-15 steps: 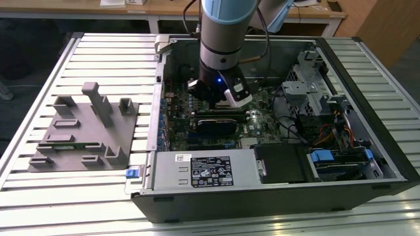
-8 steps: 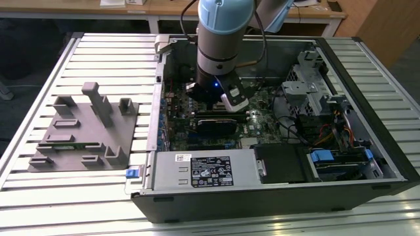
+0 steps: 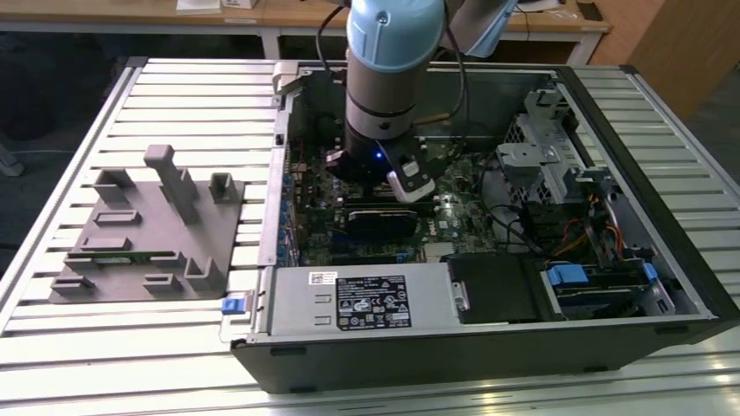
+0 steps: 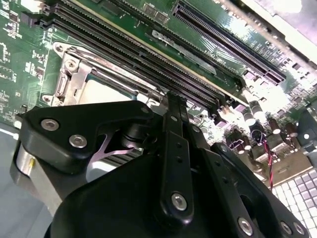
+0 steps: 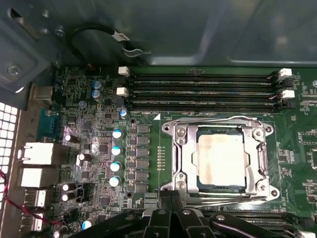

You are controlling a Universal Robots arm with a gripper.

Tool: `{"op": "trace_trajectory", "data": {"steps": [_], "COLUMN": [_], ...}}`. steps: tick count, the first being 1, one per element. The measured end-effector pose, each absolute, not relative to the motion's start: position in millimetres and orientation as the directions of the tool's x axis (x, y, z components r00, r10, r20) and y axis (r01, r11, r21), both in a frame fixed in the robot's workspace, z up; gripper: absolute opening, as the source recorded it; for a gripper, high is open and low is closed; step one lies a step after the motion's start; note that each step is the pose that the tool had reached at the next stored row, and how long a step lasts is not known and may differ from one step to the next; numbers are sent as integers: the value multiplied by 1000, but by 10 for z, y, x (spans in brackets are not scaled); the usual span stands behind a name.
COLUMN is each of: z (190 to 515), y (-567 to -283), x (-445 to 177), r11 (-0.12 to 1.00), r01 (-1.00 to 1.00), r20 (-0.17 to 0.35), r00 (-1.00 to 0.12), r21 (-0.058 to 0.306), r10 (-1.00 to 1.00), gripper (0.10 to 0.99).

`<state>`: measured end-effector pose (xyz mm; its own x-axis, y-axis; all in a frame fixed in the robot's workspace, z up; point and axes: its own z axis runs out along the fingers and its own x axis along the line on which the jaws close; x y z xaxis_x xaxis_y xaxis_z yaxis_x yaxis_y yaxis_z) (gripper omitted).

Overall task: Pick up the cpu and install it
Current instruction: 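Install the second cpu locking lever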

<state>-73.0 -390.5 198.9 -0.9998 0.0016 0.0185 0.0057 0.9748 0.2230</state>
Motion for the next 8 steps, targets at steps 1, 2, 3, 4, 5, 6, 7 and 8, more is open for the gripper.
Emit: {"op": "trace_trajectory", "data": {"steps": [1,2,3,4,5,6,7,8], "z": [1980,1972,1964,1959,1956,1953,1949,1949], "y": [-3905,-3905,-3905,-3906,-3906,-3905,-3904,-3904], "x": [-730,-730,-731,-731,-732,-732,-732,-732], "r11": [975,975,974,974,974,973,972,972], "r01": [6,6,6,6,6,6,6,6], "r20": [19,19,18,19,19,19,18,18], "r00": [-1000,-1000,-1000,-1000,-1000,-1000,-1000,-1000], "r21": [224,224,225,225,227,230,234,237], "r10": [1,1,1,2,2,2,1,1], "gripper": [118,118,118,118,118,118,118,118]}}
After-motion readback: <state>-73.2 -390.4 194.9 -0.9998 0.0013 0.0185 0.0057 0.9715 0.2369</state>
